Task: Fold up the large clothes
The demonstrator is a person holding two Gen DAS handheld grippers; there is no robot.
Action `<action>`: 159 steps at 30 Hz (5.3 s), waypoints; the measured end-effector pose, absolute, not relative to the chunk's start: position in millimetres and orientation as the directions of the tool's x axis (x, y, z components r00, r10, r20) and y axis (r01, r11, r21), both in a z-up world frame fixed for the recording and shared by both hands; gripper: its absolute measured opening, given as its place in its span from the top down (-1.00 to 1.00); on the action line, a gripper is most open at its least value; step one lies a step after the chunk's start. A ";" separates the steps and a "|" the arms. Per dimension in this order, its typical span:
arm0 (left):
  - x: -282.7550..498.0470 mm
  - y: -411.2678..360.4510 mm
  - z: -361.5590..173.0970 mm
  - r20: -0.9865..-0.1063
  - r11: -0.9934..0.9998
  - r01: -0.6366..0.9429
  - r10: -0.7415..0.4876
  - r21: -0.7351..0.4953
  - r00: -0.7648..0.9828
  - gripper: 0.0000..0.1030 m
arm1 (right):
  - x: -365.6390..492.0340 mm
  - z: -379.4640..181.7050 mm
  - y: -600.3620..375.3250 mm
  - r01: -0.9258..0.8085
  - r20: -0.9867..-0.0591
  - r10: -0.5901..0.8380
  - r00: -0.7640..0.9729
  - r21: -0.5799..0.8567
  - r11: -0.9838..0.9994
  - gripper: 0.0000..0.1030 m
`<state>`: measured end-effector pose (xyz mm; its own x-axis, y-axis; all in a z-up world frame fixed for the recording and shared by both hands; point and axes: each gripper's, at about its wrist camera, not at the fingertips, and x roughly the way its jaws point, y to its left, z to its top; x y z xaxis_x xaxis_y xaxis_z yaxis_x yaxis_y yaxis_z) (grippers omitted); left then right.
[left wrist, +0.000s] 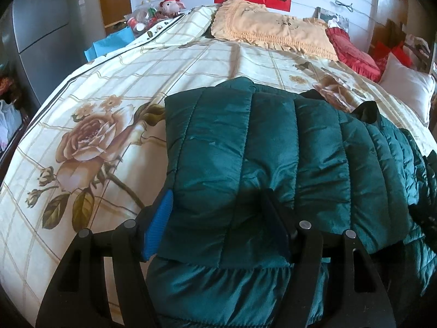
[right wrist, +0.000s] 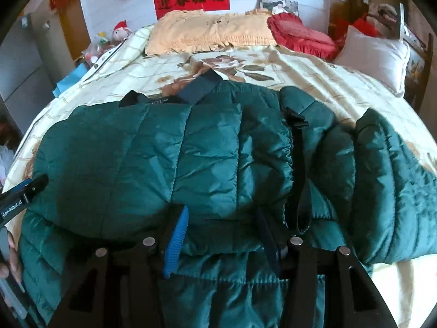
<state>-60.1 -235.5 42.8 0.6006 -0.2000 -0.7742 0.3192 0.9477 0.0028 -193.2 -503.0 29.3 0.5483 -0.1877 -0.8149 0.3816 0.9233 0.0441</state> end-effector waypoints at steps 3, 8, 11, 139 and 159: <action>-63.9 -232.8 46.8 -0.776 0.947 0.321 -0.206 -0.005 0.596 -0.31 | -205.9 45.3 -498.6 0.370 -0.800 -0.171 0.575 0.069 0.926 0.06; -76.1 -231.4 57.9 -0.769 0.938 0.342 -0.254 -0.050 0.586 -0.31 | -217.3 64.4 -499.1 0.386 -0.751 -0.198 0.630 0.081 0.919 0.06; -85.7 -240.0 61.4 -0.764 0.929 0.368 -0.256 -0.026 0.593 -0.31 | -206.3 57.7 -505.1 0.406 -0.766 -0.204 0.610 0.081 0.910 0.06; -152.0 -333.5 20.3 -0.801 0.879 0.475 -0.316 -0.046 0.509 -0.42 | -484.8 102.2 -813.5 0.845 -0.621 -0.575 0.533 0.353 0.403 0.80; -147.9 -327.8 22.8 -0.796 0.873 0.479 -0.356 -0.095 0.490 -0.45 | -300.3 151.3 -572.0 0.259 -0.605 -0.053 0.794 0.259 0.931 0.82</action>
